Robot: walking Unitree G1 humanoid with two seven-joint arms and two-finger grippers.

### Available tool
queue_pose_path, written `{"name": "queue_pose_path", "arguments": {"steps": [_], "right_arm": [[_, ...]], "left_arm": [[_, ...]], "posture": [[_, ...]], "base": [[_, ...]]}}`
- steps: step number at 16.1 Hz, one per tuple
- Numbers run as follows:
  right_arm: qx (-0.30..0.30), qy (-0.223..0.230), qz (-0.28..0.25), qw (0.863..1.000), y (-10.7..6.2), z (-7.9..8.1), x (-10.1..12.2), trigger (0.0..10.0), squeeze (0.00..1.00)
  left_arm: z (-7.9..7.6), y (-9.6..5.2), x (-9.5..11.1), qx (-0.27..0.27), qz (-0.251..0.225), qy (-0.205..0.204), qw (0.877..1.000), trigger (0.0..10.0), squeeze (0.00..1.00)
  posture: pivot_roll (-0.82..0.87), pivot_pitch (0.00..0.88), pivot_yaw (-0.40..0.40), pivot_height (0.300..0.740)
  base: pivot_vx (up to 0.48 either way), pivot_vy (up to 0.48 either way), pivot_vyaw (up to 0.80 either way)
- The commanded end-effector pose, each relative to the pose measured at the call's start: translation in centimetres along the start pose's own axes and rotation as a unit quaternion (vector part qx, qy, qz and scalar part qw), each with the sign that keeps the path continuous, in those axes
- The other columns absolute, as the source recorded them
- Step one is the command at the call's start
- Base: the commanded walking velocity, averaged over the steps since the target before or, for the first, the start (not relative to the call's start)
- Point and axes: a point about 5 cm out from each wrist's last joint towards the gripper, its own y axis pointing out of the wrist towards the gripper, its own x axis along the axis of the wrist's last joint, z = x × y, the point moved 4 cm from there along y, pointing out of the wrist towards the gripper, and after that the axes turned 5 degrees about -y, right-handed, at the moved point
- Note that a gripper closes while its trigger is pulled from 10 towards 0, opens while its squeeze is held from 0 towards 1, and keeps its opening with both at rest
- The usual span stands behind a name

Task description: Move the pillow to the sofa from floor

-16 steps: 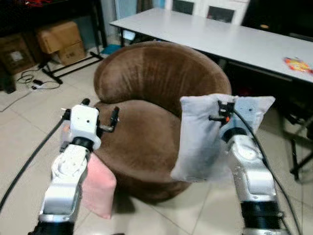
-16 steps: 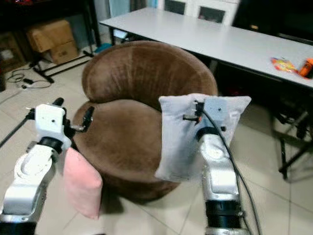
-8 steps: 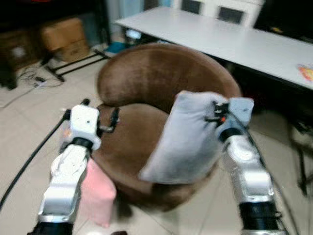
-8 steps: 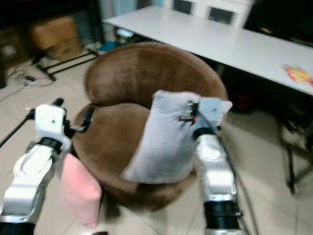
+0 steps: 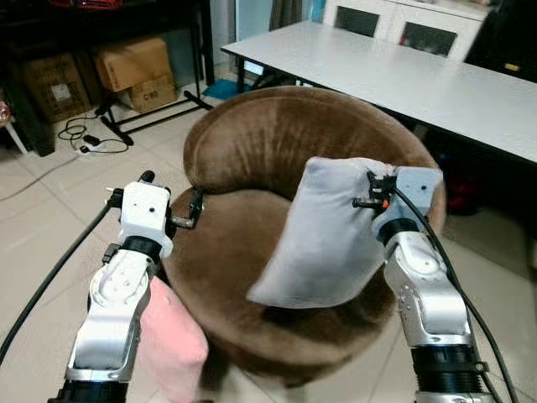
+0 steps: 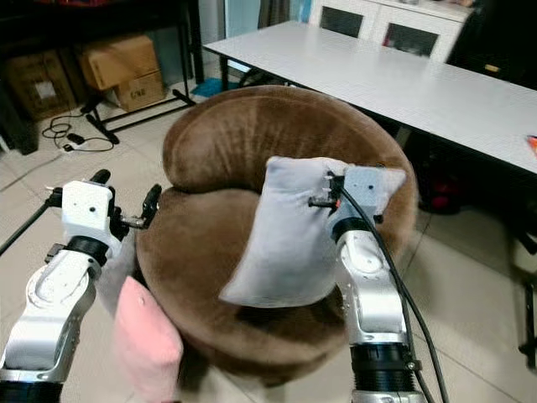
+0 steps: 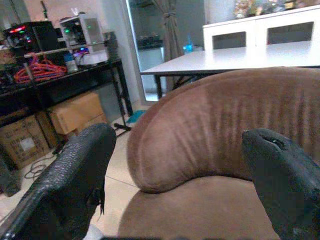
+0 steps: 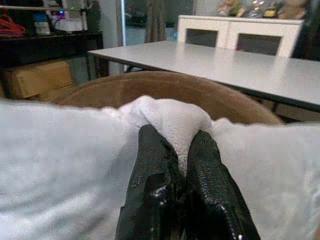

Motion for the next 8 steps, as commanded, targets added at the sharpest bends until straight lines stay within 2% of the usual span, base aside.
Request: {"name": "queue_pose_path", "arguments": {"steps": [1, 7, 8], "right_arm": [[0.003, -0.003, -0.031, 1.0, 0.2, 0.11, 1.61, 10.0, 0.0], [-0.001, -0.001, -0.028, 1.0, 0.17, -0.04, 1.5, 10.0, 0.0], [-0.001, -0.001, -0.028, 1.0, 0.17, -0.04, 1.49, 10.0, 0.0]], "left_arm": [[-0.06, 0.09, 0.31, -0.003, -0.005, -0.002, 1.0, 10.0, 0.0], [-0.15, 0.11, 0.3, -0.004, -0.005, -0.001, 1.0, 10.0, 0.0], [-0.25, 0.14, 0.32, -0.007, -0.007, -0.003, 1.0, 10.0, 0.0]], "posture": [[-0.01, 0.0, -0.054, 0.74], [-0.01, 0.0, -0.054, 0.74], [-0.01, 0.0, -0.053, 0.74]], "base": [[0.364, 0.0, 0.0], [0.349, 0.0, 0.0], [0.0, 0.0, 0.0]]}}
